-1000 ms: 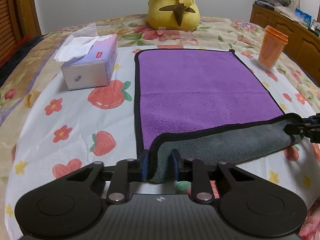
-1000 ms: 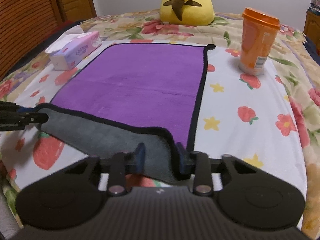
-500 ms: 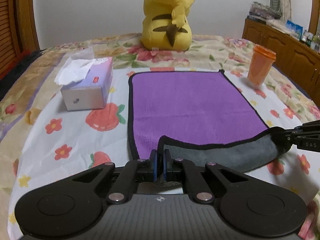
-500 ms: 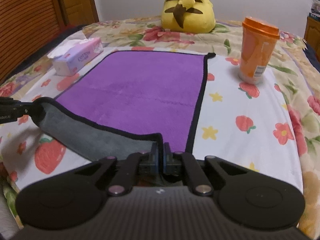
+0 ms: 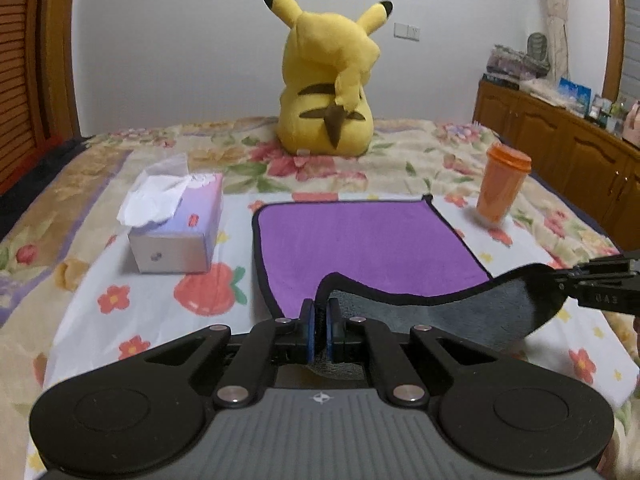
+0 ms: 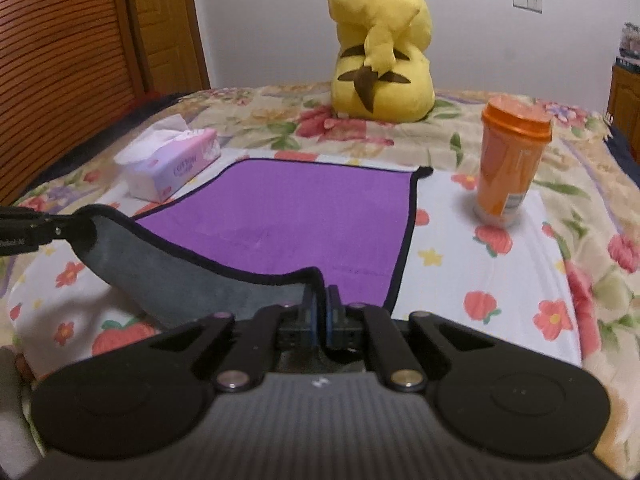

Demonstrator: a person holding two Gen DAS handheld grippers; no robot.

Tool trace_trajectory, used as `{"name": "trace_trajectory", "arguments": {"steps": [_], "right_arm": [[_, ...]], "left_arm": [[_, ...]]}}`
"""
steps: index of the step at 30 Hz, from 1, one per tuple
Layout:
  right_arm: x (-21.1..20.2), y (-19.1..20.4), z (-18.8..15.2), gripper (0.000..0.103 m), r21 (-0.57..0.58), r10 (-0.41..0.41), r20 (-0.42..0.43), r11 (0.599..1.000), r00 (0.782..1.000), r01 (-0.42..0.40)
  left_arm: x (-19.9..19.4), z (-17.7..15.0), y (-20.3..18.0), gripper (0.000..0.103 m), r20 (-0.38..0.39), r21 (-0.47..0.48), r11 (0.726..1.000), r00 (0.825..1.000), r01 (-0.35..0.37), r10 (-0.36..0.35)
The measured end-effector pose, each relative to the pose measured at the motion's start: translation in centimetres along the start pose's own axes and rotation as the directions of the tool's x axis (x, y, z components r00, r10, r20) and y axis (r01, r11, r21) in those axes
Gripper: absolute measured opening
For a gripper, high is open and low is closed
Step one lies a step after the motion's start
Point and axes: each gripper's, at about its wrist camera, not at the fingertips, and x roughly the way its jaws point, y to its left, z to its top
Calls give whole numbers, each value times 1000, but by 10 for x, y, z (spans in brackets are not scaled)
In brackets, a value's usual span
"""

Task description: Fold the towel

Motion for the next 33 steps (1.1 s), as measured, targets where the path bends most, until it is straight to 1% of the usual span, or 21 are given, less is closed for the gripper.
{"name": "trace_trajectory", "arguments": {"steps": [11, 24, 33], "right_arm": [[0, -12, 8, 5, -8, -8, 53, 1000, 999, 8], [16, -18, 11, 5, -50, -13, 49, 999, 999, 15], [18, -20, 15, 5, -56, -9, 82, 998, 997, 14]], "left_arm": [[4, 12, 4, 8, 51, -13, 1000, 999, -2, 3], [24, 17, 7, 8, 45, 10, 1000, 999, -13, 13], [34, 20, 9, 8, 53, 19, 999, 998, -27, 26]]}}
